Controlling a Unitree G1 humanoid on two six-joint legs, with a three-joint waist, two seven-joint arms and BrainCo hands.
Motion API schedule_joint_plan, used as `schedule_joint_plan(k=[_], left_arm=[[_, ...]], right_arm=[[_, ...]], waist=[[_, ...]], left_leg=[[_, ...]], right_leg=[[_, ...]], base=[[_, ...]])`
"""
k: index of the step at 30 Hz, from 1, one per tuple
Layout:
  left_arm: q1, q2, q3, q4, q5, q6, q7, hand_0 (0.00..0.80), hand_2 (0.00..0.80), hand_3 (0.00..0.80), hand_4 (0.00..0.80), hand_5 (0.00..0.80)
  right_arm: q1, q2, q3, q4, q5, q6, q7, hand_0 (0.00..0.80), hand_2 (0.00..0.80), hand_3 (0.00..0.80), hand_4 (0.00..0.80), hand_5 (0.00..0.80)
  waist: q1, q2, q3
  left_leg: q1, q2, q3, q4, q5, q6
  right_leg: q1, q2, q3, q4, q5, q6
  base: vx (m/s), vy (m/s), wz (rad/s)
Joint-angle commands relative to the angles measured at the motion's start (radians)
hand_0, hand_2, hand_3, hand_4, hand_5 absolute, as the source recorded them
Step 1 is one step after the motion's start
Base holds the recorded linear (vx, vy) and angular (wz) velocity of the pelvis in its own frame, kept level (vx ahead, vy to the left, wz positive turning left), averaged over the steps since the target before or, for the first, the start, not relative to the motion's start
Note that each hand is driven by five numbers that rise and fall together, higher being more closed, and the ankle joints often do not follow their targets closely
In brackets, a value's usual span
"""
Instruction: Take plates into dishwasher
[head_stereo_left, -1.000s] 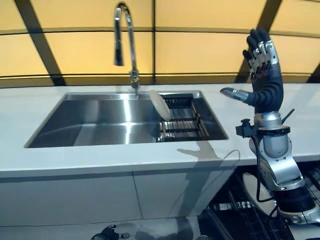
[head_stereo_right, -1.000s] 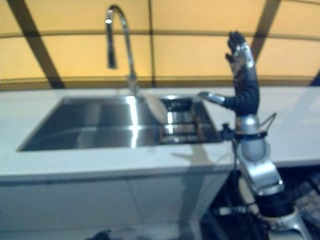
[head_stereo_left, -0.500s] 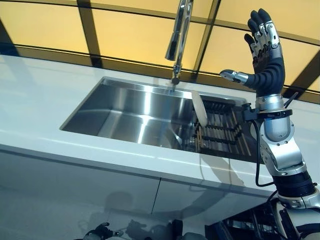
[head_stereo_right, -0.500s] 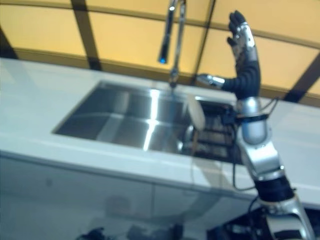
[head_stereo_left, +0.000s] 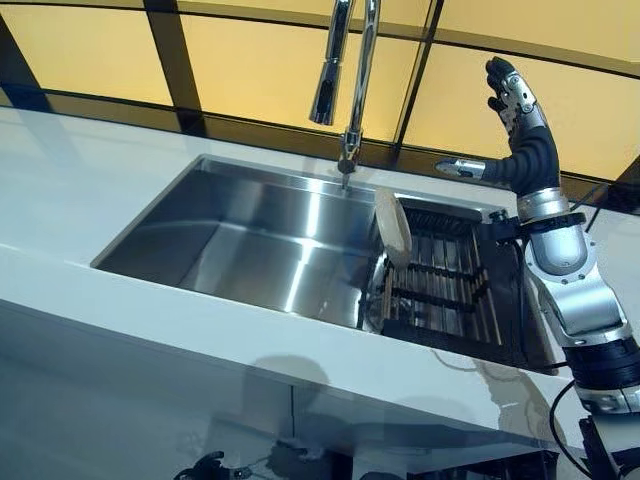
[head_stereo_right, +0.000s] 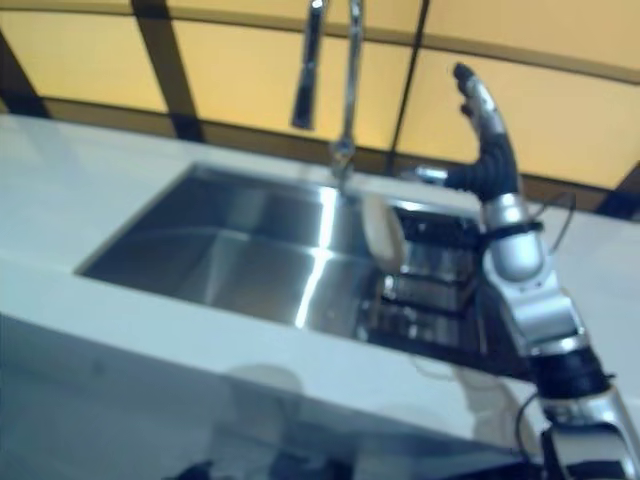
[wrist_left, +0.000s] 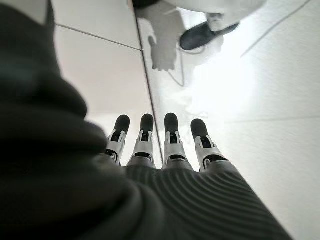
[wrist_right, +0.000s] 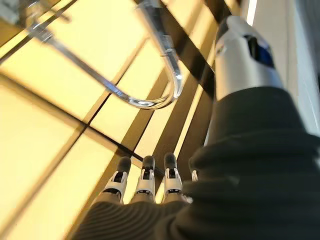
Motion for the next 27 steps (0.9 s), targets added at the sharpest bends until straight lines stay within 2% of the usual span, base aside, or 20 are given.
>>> schedule_joint_plan(k=[1,7,9,13,19,23,27], left_arm=[[0.011,0.026,0.01,0.005,0.016,-0.025,0.012,0.0,0.0,0.0,0.0,0.0],[0.024,0.056,0.011,-0.024,0.016,-0.004,0.008,0.0,0.0,0.0,0.0,0.0],[0.023,0.065,0.008,-0.035,0.013,0.008,0.004,0.0,0.0,0.0,0.0,0.0],[0.022,0.105,-0.008,-0.049,0.015,0.024,-0.006,0.0,0.0,0.0,0.0,0.0],[0.022,0.134,-0.031,-0.059,0.015,0.021,-0.013,0.0,0.0,0.0,0.0,0.0],[0.031,0.132,-0.042,-0.076,0.01,0.03,-0.008,0.0,0.0,0.0,0.0,0.0],[0.04,0.132,-0.044,-0.072,0.015,0.028,-0.012,0.0,0.0,0.0,0.0,0.0]], right_arm=[[-0.105,-0.118,0.015,0.081,-0.221,-0.058,-0.003,0.0,0.0,0.0,0.0,0.0],[-0.178,-0.398,0.072,0.14,-0.52,-0.115,-0.005,0.0,0.0,0.0,0.0,0.0],[-0.207,-0.454,0.094,0.15,-0.612,-0.142,-0.006,0.0,0.0,0.0,0.0,0.0],[-0.359,-0.592,0.237,0.158,-0.768,-0.25,-0.008,0.0,0.0,0.0,0.0,0.0],[-0.623,-0.658,0.51,0.186,-0.909,-0.42,-0.002,0.0,0.0,0.0,0.0,0.0],[-0.707,-0.657,0.604,0.202,-0.961,-0.463,0.002,0.0,0.0,0.0,0.0,0.0],[-0.798,-0.638,0.701,0.188,-0.973,-0.503,0.078,0.0,0.0,0.0,0.0,0.0]], waist=[[0.03,0.007,-0.062],[0.031,-0.015,-0.061],[0.03,-0.021,-0.061],[0.035,-0.046,-0.058],[0.042,-0.069,-0.069],[0.045,-0.073,-0.074],[0.049,-0.076,-0.084]], left_leg=[[-0.022,-0.001,0.102,0.015,-0.125,0.031],[-0.032,0.001,0.11,0.038,-0.131,0.03],[-0.036,0.001,0.109,0.043,-0.132,0.03],[-0.045,0.003,0.109,0.056,-0.137,0.034],[-0.042,0.002,0.112,0.055,-0.137,0.032],[-0.037,0.0,0.111,0.043,-0.131,0.028],[-0.032,-0.003,0.116,0.032,-0.126,0.022]], right_leg=[[0.042,-0.002,-0.018,-0.001,-0.163,0.045],[0.035,-0.001,-0.022,0.01,-0.159,0.052],[0.03,0.0,-0.019,0.018,-0.16,0.053],[0.013,0.003,-0.021,0.047,-0.168,0.058],[0.021,0.009,-0.033,0.039,-0.166,0.06],[0.034,0.014,-0.033,0.013,-0.158,0.058],[0.044,0.019,-0.031,-0.001,-0.161,0.054]], base=[[0.053,-0.045,0.08],[0.046,-0.023,0.06],[0.034,-0.012,0.02],[0.016,-0.012,0.0],[0.023,-0.025,0.0],[0.006,-0.005,0.01],[0.035,-0.007,0.0]])
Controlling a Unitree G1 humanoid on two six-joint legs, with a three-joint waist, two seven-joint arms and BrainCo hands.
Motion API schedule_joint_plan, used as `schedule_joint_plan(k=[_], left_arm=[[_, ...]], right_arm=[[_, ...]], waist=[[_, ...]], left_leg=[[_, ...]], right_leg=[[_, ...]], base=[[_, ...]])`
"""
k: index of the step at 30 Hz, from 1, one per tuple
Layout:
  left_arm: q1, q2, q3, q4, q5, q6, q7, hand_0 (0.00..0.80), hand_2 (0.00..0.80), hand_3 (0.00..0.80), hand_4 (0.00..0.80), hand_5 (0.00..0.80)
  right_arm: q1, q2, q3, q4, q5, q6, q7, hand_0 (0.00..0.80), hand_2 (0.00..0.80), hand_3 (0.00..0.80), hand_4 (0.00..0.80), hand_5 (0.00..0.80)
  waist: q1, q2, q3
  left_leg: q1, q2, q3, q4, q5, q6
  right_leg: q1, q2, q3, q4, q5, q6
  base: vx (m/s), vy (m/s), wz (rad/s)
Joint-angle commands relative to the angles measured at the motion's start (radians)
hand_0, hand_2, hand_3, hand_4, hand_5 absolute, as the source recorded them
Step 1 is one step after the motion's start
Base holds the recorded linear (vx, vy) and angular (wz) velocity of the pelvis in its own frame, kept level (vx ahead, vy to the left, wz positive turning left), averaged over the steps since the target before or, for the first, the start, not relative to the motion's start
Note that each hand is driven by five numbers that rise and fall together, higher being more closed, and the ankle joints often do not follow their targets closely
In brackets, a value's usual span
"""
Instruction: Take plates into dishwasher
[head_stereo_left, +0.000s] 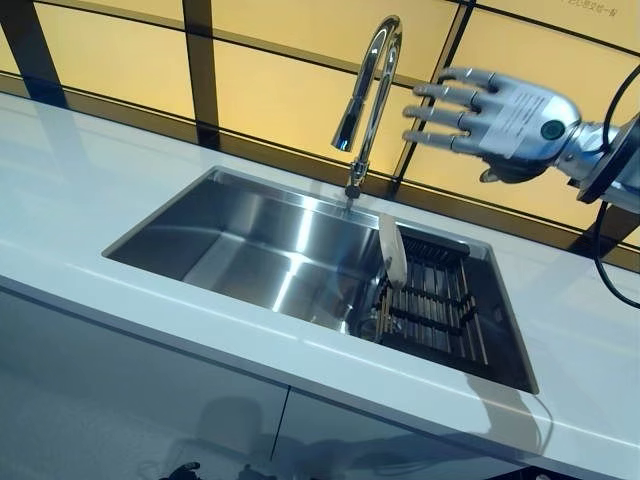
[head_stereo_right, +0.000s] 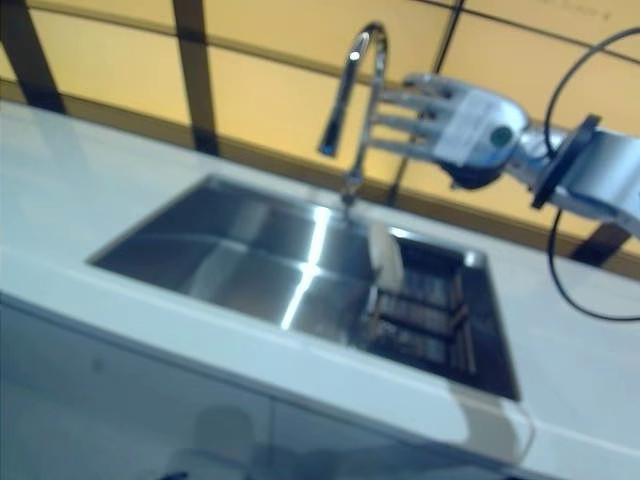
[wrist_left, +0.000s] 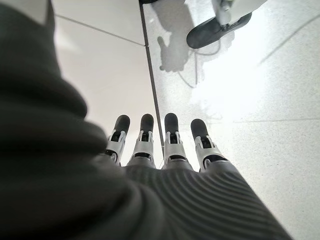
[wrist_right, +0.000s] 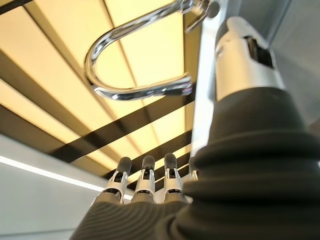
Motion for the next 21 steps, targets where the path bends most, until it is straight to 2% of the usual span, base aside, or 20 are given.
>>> schedule_joint_plan(k=[1,6,11,18,21], left_arm=[[-0.003,0.031,-0.008,-0.044,0.017,-0.009,-0.007,0.0,0.0,0.0,0.0,0.0],[0.007,0.019,-0.011,-0.046,0.019,-0.011,-0.009,0.0,0.0,0.0,0.0,0.0],[0.008,0.004,-0.016,-0.047,0.02,-0.009,-0.01,0.0,0.0,0.0,0.0,0.0],[0.014,-0.002,-0.025,-0.052,0.032,0.001,-0.011,0.0,0.0,0.0,0.0,0.0],[0.015,0.0,-0.028,-0.053,0.037,0.003,-0.013,0.0,0.0,0.0,0.0,0.0]], right_arm=[[-0.203,-0.014,0.121,0.064,-0.002,-0.012,0.089,0.0,0.0,0.0,0.0,0.0],[-0.269,0.031,0.19,0.04,0.045,-0.019,0.22,0.0,0.0,0.0,0.0,0.0],[-0.3,0.096,0.229,0.058,0.056,-0.024,0.297,0.0,0.0,0.0,0.0,0.0],[-0.282,0.167,0.227,0.108,0.048,0.016,0.373,0.0,0.0,0.0,0.0,0.0],[-0.281,0.19,0.231,0.144,0.026,0.02,0.366,0.0,0.0,0.0,0.0,0.0]], waist=[[0.048,0.024,-0.001],[0.054,0.025,-0.003],[0.067,0.019,-0.005],[0.086,0.007,0.001],[0.093,0.003,0.009]], left_leg=[[-0.028,-0.007,0.088,0.03,-0.127,0.022],[-0.029,-0.007,0.096,0.034,-0.127,0.019],[-0.027,-0.005,0.102,0.04,-0.132,0.015],[-0.036,-0.002,0.102,0.063,-0.142,0.014],[-0.042,-0.001,0.1,0.074,-0.145,0.014]], right_leg=[[0.044,0.029,-0.015,-0.002,-0.159,0.057],[0.058,0.031,-0.014,-0.002,-0.173,0.048],[0.07,0.031,-0.02,-0.002,-0.184,0.042],[0.087,0.031,-0.029,-0.002,-0.199,0.031],[0.092,0.032,-0.031,-0.002,-0.203,0.026]], base=[[0.037,0.005,-0.01],[0.031,0.008,-0.01],[0.056,0.004,0.0],[0.059,-0.012,0.0],[0.056,-0.027,0.02]])
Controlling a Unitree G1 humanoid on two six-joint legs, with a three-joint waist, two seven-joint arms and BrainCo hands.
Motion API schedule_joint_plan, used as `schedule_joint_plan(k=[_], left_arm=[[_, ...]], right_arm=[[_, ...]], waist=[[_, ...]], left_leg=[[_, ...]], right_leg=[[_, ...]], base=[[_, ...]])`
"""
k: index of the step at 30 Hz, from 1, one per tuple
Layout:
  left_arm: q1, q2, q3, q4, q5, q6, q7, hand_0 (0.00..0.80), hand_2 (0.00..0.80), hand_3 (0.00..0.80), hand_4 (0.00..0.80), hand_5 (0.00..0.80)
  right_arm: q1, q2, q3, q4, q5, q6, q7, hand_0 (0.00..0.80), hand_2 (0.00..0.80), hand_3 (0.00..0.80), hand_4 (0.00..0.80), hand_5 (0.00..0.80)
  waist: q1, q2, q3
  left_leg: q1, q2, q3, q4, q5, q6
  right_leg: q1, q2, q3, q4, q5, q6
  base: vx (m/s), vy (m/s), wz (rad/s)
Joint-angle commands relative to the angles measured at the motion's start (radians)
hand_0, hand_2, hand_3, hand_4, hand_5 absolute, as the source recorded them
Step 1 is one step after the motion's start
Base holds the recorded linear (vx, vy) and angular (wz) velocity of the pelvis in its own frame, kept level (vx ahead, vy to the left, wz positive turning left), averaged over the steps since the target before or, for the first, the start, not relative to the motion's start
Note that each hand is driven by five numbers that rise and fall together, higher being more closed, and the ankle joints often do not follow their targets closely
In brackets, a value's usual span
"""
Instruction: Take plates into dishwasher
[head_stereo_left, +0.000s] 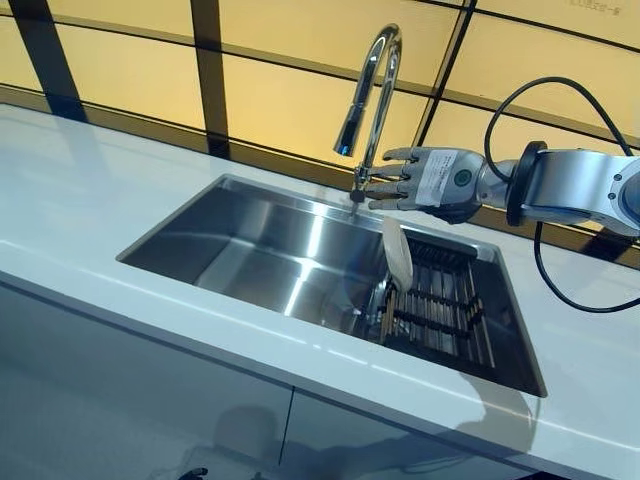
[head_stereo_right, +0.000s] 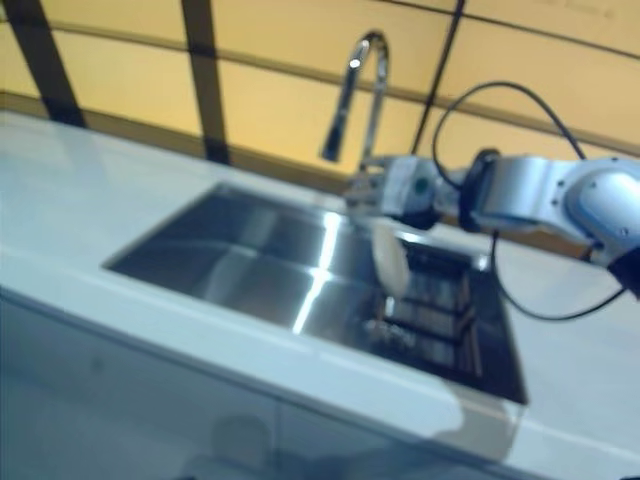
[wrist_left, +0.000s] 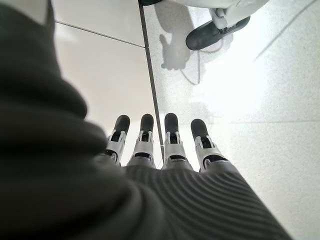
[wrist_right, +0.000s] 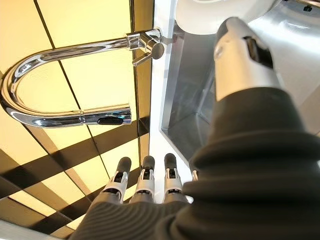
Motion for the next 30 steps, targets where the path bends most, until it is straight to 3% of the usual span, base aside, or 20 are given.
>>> schedule_joint_plan(k=[1,17,30], left_arm=[[-0.022,0.02,-0.014,-0.02,0.037,0.003,-0.009,0.0,0.0,0.0,0.0,0.0],[-0.006,0.034,-0.025,-0.057,0.042,0.016,-0.021,0.0,0.0,0.0,0.0,0.0],[-0.013,0.044,-0.043,-0.069,0.034,0.006,-0.014,0.0,0.0,0.0,0.0,0.0]], right_arm=[[-0.145,-0.01,0.046,0.141,0.008,0.063,0.0,0.0,0.0,0.0,0.0,0.0],[-0.119,0.02,0.053,0.226,-0.014,0.08,0.002,0.0,0.0,0.0,0.0,0.0],[-0.034,0.021,0.027,0.268,-0.024,0.073,-0.012,0.0,0.0,0.0,0.0,0.0]], waist=[[0.046,-0.017,0.039],[0.071,-0.021,0.075],[0.081,-0.001,0.122]], left_leg=[[-0.04,-0.002,0.098,0.075,-0.144,0.019],[-0.08,0.006,0.075,0.117,-0.143,0.013],[-0.134,0.015,0.054,0.168,-0.138,0.006]], right_leg=[[0.094,0.03,-0.03,-0.002,-0.202,0.029],[0.11,0.032,-0.052,-0.002,-0.22,0.008],[0.082,0.026,-0.078,0.038,-0.241,-0.011]], base=[[0.074,-0.037,0.03],[0.06,-0.039,0.07],[0.02,-0.045,0.09]])
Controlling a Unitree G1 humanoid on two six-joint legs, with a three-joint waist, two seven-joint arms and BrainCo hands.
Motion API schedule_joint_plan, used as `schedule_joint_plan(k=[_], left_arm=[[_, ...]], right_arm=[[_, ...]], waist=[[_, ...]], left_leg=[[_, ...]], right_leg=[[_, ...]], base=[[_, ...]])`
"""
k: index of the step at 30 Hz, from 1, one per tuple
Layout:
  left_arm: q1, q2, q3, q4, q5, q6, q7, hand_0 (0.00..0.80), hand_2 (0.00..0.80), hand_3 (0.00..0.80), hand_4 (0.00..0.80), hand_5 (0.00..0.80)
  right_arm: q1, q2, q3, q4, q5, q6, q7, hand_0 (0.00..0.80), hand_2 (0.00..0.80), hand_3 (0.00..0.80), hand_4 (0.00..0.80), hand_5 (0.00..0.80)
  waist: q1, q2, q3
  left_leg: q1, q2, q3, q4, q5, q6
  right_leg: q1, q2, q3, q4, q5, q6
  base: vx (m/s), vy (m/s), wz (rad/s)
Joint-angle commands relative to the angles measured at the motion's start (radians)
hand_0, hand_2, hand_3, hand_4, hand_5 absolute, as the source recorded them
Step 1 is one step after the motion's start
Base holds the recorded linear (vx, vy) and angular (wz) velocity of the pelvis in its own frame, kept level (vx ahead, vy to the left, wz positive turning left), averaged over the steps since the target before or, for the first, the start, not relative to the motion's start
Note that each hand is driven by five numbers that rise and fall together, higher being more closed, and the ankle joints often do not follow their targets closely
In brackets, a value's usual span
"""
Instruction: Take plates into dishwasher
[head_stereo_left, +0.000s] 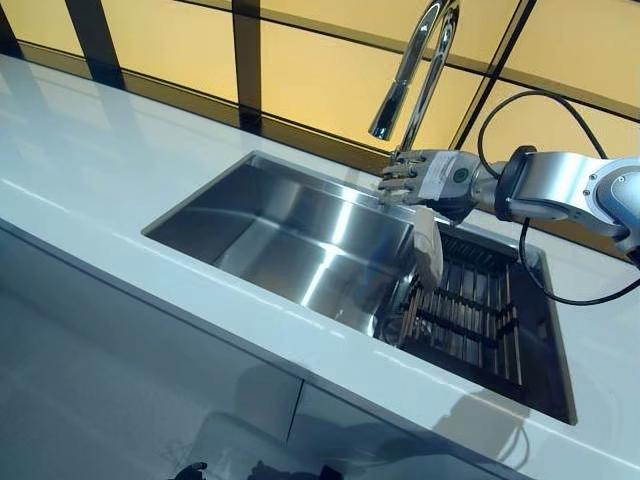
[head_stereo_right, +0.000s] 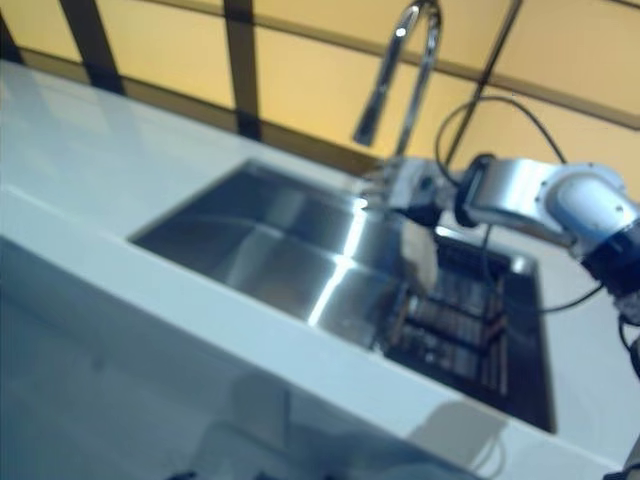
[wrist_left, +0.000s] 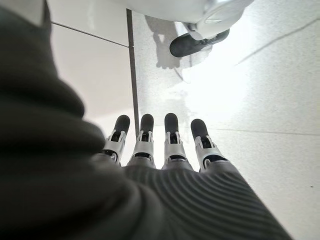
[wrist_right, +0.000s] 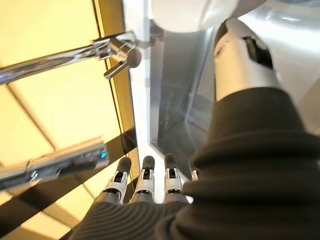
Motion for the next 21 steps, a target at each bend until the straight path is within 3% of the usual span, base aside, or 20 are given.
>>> schedule_joint_plan(k=[1,21], left_arm=[[-0.014,0.03,-0.039,-0.027,0.035,-0.011,-0.006,0.0,0.0,0.0,0.0,0.0],[-0.039,0.054,-0.046,-0.076,0.015,-0.002,-0.003,0.0,0.0,0.0,0.0,0.0]], right_arm=[[-0.082,-0.027,0.025,0.084,-0.012,0.061,-0.014,0.0,0.0,0.0,0.0,0.0],[-0.036,-0.014,0.019,0.162,-0.064,0.058,-0.054,0.0,0.0,0.0,0.0,0.0]], waist=[[0.028,-0.018,0.044],[0.035,-0.013,0.11]], left_leg=[[-0.083,0.002,0.097,0.122,-0.131,0.025],[-0.146,0.007,0.084,0.166,-0.117,0.019]], right_leg=[[0.084,0.027,-0.003,0.04,-0.221,0.019],[0.055,0.025,-0.006,0.056,-0.216,0.011]], base=[[-0.009,-0.033,0.15],[-0.009,-0.01,0.03]])
